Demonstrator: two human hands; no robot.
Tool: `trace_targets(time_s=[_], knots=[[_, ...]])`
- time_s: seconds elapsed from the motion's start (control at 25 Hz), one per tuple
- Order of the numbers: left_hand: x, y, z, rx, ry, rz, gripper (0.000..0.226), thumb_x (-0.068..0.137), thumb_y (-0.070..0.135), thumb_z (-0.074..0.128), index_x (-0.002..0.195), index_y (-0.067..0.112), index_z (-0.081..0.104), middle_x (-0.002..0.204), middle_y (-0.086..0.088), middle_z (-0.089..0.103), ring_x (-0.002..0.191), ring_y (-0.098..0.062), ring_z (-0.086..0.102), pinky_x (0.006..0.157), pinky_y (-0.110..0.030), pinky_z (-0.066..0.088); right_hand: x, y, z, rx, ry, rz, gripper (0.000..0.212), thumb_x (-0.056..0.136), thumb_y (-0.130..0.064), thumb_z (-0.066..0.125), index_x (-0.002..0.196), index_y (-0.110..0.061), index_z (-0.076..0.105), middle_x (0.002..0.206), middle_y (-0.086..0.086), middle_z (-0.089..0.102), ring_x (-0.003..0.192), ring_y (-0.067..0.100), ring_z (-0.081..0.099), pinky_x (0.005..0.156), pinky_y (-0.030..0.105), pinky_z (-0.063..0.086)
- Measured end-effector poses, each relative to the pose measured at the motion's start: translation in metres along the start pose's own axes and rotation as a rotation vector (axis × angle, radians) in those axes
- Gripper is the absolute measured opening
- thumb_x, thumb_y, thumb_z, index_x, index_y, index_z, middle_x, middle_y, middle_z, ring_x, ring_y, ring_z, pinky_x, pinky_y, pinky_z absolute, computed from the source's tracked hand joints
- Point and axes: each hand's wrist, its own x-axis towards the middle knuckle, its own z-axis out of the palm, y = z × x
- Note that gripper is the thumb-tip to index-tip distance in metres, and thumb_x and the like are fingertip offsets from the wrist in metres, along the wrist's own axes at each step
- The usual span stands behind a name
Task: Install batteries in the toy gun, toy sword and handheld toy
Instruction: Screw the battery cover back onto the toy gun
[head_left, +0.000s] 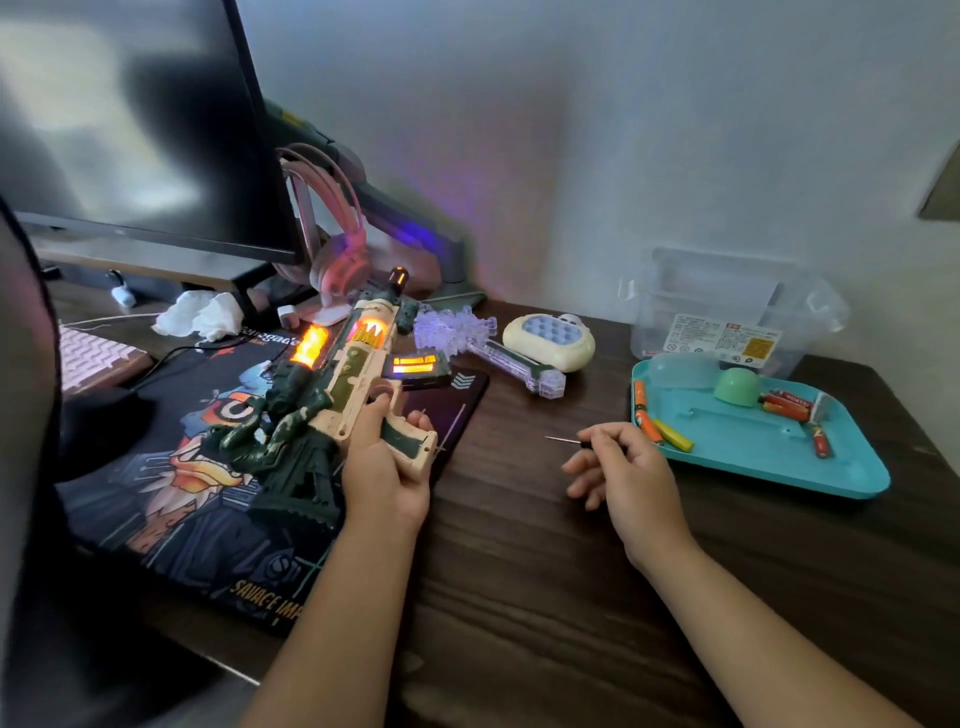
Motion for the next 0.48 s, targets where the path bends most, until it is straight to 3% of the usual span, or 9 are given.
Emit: trace_targets(time_s=[0.16,0.36,0.48], knots=[[0.006,0.011,-0.011,0.021,0.023,-0.041,0.011,0.099,0.019,0.057,0.089,0.015,0.060,0.085,-0.005,0.059,0.065,-0.011,0.055,0.054,-0.022,0.056,-0.003,0.000,0.002,-0.005,0.015,-0.001,0.019,0.100,-0.018,0.045,0.091,-0.014,0.061,0.073,0.009,0.069,0.056,0.021,0.062,0.046,0.028,0.045],[0.001,0.026,-0.007,0.386,-0.025,-0.210,0.038,0.096,0.052,0.049,0.098,0.015,0.056,0.092,-0.017,0.063,0.088,-0.031,0.068,0.080,-0.047,0.056,-0.004,0.001,0.002,0.014,0.035,0.000,0.019,0.100,-0.017,0.044,0.090,-0.014,0.061,0.074,0.011,0.069,0.055,0.021,0.061,0.047,0.028,0.044],[-0.007,0.049,-0.005,0.737,-0.054,-0.364,0.074,0.087,0.075,0.042,0.122,0.009,0.046,0.097,-0.032,0.067,0.077,-0.036,0.074,0.063,-0.045,0.062,-0.005,0.001,0.001,0.007,0.033,0.000,0.019,0.100,-0.017,0.045,0.091,-0.014,0.061,0.074,0.011,0.069,0.056,0.021,0.061,0.047,0.029,0.045]])
